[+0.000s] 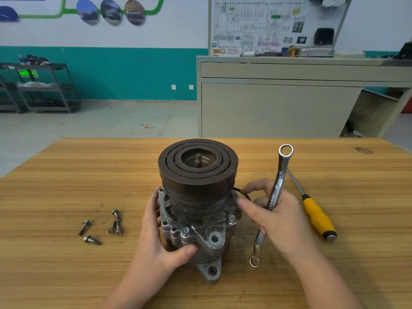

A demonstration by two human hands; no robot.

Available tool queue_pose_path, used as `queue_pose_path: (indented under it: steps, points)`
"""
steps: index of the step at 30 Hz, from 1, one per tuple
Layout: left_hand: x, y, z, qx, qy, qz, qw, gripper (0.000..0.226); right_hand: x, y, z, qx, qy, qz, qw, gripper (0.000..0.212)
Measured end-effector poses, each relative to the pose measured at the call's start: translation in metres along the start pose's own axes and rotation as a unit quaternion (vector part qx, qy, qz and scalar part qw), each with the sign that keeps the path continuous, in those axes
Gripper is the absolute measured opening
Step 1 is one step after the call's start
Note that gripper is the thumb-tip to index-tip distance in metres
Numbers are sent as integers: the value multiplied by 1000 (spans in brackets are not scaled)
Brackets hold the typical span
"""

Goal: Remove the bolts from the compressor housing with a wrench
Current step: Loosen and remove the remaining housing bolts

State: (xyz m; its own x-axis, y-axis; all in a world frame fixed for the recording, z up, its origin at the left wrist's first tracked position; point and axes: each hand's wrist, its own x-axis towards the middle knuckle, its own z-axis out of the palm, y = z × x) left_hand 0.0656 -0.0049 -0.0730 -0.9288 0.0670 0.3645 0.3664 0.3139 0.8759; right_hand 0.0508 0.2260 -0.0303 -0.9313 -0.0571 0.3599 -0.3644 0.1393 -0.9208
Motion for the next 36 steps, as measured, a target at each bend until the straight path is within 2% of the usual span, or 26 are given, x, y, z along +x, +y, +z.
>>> queue_pose_path:
  steps: [3, 7, 10, 14, 18, 23, 25, 30, 34, 36]
  points:
    - [0, 1, 0, 3, -2, -2, 1000, 109, 0, 0, -1, 3, -2, -7, 1000, 19]
    - [0, 3, 0, -8, -1, 0, 1000, 112, -1, -1, 0, -3, 0, -6, 1000, 26]
    - [-1, 3, 0, -7, 0, 3, 1000, 111, -1, -1, 0, -8, -5, -4, 1000, 20]
    - [-1, 3, 0, -12, -3, -2, 1000, 113, -1, -2, 0, -3, -10, -15, 1000, 22]
    - [-1, 2, 0, -7, -1, -4, 1000, 110, -1, 0, 0, -12, -16, -9, 1000, 13]
    - [0, 2, 0, -14, -3, 1, 1000, 113, -2, -2, 1, -17, -9, -17, 1000, 20]
    - [0, 3, 0, -14, -3, 0, 1000, 112, -2, -2, 1, -19, -10, -11, 1000, 14]
    - [-1, 5, 0, -22, -6, -3, 1000, 113, -2, -3, 1, -5, -13, -13, 1000, 18]
    - [-1, 5, 0, -19, -4, -1, 1000, 112, -2, -1, 0, -11, -19, -6, 1000, 10]
    - [-1, 4, 0, -18, -5, -6, 1000, 111, -2, -2, 0, 0, -13, -6, 1000, 17]
